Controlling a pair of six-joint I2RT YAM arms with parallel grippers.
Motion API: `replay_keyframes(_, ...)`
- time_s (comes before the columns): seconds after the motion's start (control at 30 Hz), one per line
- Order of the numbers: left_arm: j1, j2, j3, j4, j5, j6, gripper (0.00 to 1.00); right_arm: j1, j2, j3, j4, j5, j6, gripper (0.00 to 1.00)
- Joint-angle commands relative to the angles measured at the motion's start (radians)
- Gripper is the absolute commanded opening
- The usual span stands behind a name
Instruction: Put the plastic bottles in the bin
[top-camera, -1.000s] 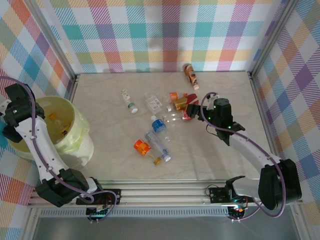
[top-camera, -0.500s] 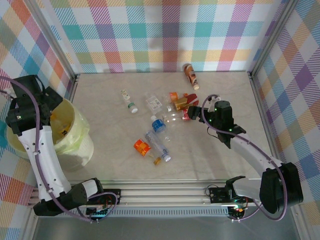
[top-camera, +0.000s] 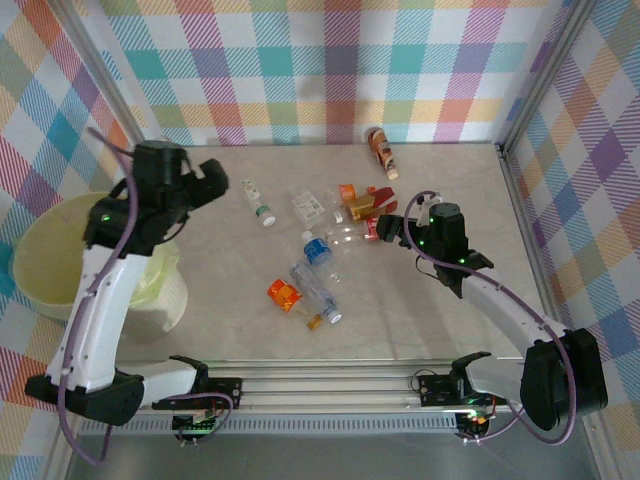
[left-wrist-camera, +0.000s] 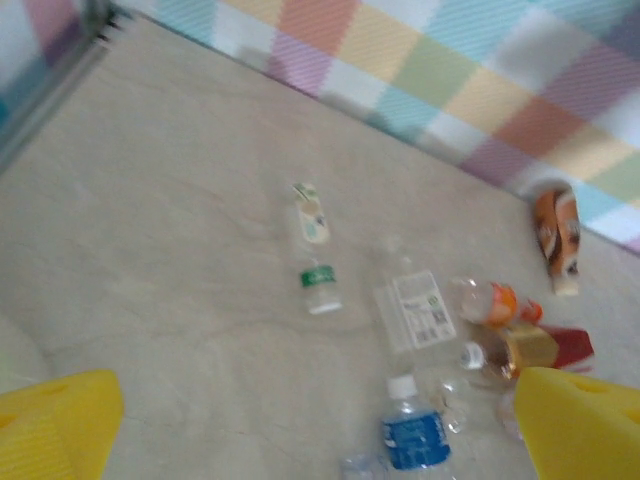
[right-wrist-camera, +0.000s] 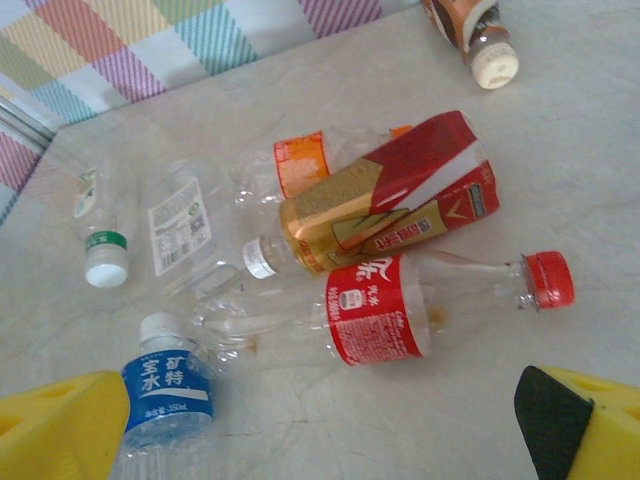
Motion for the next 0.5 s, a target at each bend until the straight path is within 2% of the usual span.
replay_keyframes(0.0, -0.123, 0.044, -0.055, 0.090, -0.087, -0.124, 1.00, 0.006, -0.031, -0.004, -0.028, 0.038, 0.002, 1.00)
replay_keyframes(0.1, -0.222, 0.081, -0.130, 0.092, -0.168, -0.270, 1.00, 0.006, -0.052, -0.020, -0.030, 0.057, -0.004, 1.00)
replay_keyframes(0.2, -0.272, 0.116, -0.230, 0.082, -0.195, -0.446, 1.00, 0.006, -0.080, -0.055, -0.008, 0.080, -0.016, 1.00)
replay_keyframes(0.33, -0.322, 0.124, -0.373, 0.106, -0.167, -0.621, 1.00, 0.006, -0.109, -0.098, 0.030, 0.076, -0.038, 1.00)
replay_keyframes(0.47, -0.366, 0.144, -0.481, 0.127, -0.094, -0.742, 1.00, 0.006, -0.120, -0.108, 0.025, 0.064, -0.048, 1.00)
